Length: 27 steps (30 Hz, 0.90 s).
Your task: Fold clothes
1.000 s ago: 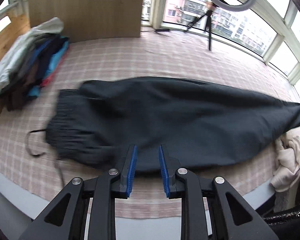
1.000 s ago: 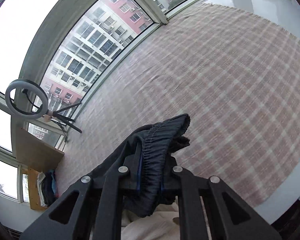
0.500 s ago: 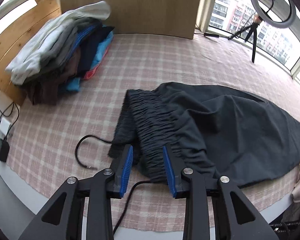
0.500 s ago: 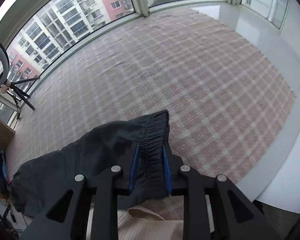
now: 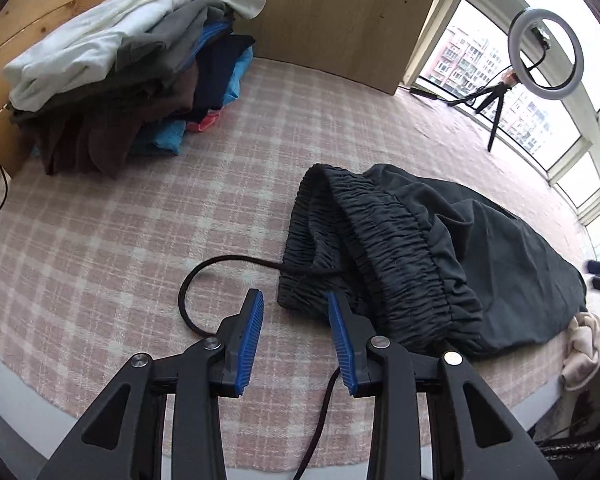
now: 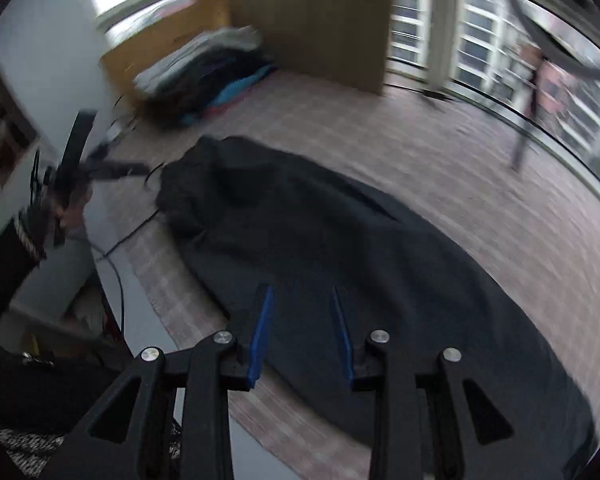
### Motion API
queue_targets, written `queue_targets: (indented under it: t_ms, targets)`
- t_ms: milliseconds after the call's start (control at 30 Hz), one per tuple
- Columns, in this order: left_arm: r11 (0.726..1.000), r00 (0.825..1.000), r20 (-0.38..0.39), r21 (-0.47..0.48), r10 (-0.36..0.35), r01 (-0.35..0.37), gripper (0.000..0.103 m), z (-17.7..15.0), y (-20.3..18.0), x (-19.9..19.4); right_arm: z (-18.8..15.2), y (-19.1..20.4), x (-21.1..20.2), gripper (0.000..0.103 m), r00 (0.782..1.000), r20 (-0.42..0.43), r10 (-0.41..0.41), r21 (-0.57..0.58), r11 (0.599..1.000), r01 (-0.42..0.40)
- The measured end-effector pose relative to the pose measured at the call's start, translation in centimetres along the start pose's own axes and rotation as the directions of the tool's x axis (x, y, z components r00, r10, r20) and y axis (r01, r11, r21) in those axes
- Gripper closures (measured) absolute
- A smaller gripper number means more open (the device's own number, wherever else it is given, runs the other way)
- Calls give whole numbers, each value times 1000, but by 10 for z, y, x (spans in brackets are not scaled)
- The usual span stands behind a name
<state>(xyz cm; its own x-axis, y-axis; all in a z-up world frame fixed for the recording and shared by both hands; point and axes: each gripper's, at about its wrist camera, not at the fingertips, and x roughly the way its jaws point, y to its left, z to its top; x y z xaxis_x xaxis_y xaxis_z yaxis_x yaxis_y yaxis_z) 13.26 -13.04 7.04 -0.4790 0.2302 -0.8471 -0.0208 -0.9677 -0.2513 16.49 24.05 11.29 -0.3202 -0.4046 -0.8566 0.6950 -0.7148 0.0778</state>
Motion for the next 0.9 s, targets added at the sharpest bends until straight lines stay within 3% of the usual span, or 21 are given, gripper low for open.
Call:
queue_targets:
  t_ms: [100, 233, 367, 467, 567, 600, 633, 667, 767, 833, 900]
  targets:
    - [999, 999, 9, 20, -43, 43, 71, -12, 9, -12, 40, 89, 62, 73, 999, -23, -27, -286, 958, 19]
    - [995, 995, 27, 7, -98, 98, 71, -20, 27, -24, 59, 165, 108, 52, 992, 49, -112, -565, 816, 120]
    - [990, 989, 36, 10, -140, 140, 71, -22, 38, -24, 65, 198, 139, 50, 971, 94, -218, -719, 660, 217]
    - [985, 985, 33, 29, -172, 171, 71, -21, 39, -19, 70, 207, 155, 50, 946, 141, -293, -741, 602, 297]
    - [977, 979, 20, 74, -202, 200, 71, -16, 33, -10, 88, 202, 161, 53, 954, 88, -285, -674, 689, 268]
    - [974, 978, 12, 91, -208, 206, 71, -14, 30, -6, 96, 198, 163, 66, 958, 66, -277, -640, 725, 254]
    - [971, 977, 4, 107, -214, 212, 71, -11, 26, -3, 105, 191, 163, 87, 965, 34, -259, -582, 780, 230]
    - [968, 975, -2, 124, -220, 219, 71, -9, 23, 0, 114, 184, 162, 100, 971, 3, -238, -519, 830, 205]
    - [953, 968, -6, 176, -249, 246, 71, -5, 12, 0, 142, 146, 147, 103, 994, -33, -100, -250, 964, 88]
    - [936, 957, -13, 202, -291, 287, 71, -4, 3, 0, 158, 116, 131, 103, 1000, 1, -21, -72, 997, 21]
    - [919, 947, -35, 231, -320, 319, 71, -4, -7, 5, 167, 97, 118, 102, 1000, 28, 13, 21, 1000, -13]
